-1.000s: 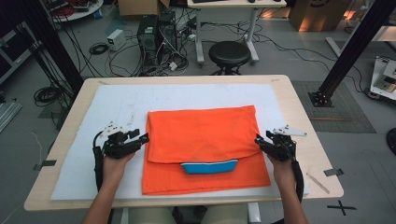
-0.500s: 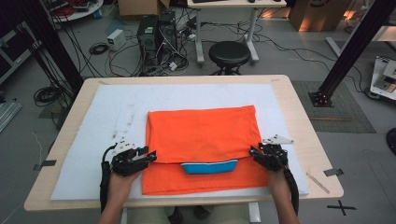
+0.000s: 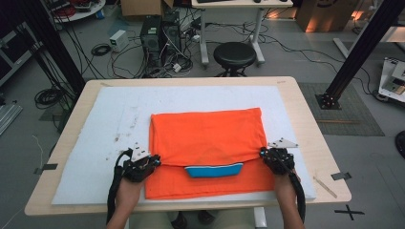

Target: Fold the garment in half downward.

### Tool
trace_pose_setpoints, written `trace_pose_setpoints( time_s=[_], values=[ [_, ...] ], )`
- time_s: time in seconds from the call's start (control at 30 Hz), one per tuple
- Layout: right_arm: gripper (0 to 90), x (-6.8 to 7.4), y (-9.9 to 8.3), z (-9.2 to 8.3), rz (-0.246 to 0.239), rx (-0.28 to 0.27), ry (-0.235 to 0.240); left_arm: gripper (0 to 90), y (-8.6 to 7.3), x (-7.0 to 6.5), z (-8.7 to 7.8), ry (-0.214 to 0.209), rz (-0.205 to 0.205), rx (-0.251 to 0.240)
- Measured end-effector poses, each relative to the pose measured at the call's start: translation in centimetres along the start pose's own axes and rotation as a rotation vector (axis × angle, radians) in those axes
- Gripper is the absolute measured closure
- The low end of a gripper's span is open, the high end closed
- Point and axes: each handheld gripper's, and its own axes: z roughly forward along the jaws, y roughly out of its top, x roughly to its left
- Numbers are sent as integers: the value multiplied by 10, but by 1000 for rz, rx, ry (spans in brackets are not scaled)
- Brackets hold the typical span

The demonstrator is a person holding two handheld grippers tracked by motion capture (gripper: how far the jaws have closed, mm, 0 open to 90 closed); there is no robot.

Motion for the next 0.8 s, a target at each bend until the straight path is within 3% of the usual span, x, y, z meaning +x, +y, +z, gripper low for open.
trace_pose_setpoints(
  time_s=[0.13,0.37,0.53,0.8],
  values=[
    [899,-4,-3,-9,24,-48,37,844,0,5,-7,-37,-28,-37],
    [900,-5,-2,-27,3,-81,62,845,1,10,-25,-101,-61,-107],
    [900,-5,-4,-47,-20,-101,83,845,-2,12,-39,-154,-84,-130],
    [900,-2,-9,-75,-46,-120,118,845,-8,9,-61,-204,-78,-132]
  ],
)
